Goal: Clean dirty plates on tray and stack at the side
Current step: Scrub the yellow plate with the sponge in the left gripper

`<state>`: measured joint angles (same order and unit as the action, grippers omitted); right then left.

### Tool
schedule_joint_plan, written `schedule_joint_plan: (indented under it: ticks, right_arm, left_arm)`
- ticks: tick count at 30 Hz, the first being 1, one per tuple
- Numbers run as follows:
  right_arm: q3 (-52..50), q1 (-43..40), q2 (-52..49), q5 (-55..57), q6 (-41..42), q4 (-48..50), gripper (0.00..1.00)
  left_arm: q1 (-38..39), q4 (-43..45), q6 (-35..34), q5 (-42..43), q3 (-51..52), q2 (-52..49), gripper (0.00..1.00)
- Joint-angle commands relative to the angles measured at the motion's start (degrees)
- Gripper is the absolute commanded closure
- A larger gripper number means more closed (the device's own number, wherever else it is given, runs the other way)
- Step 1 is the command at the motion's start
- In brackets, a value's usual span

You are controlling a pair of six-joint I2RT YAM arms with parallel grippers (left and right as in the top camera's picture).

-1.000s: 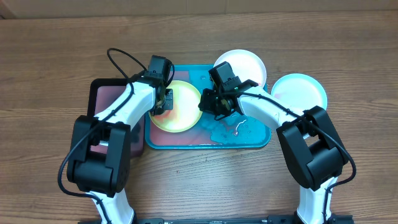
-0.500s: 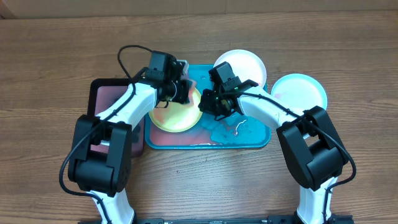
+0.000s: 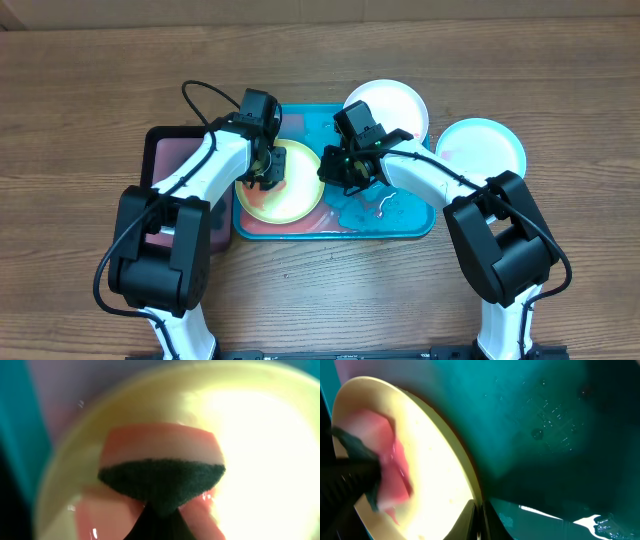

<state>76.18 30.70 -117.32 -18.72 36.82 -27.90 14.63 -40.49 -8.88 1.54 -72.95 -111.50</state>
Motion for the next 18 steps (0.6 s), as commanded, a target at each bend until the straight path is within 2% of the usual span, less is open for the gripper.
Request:
schedule_joint_plan:
  ticks: [1,4,8,11,14,18]
  right_arm:
    - [0.8,-0.2,-1.4,0.6,0.5,0.2,0.96]
    - [0.8,-0.2,-1.4,0.6,0.4,0.2,0.96]
    - [0.8,-0.2,-1.4,0.6,0.4,0.2,0.96]
    - [0.8,-0.2,-1.4,0.6,0.4,0.1,0.96]
    - [0.8,-0.2,-1.4,0.6,0.4,0.1,0.96]
    - [0.8,-0.2,-1.4,0.6,0.4,0.2,0.96]
  left_arm:
    - [0.1,-3.1,12.7,21.0,1.1,-0.7,0.96]
    - [0.1,-2.6,16.2,31.5,1.1,-0.7,0.96]
    - [0.1,1.7,14.1,31.2,1.1,-0.7,0.96]
    - [0.0,6.2,7.4,22.4,1.1,-0.7,0.96]
    - [0.0,9.1,0.6,8.6,1.1,-0.7,0.96]
    - [0.0,8.3,-4.5,-6.4,1.1,-0.7,0.96]
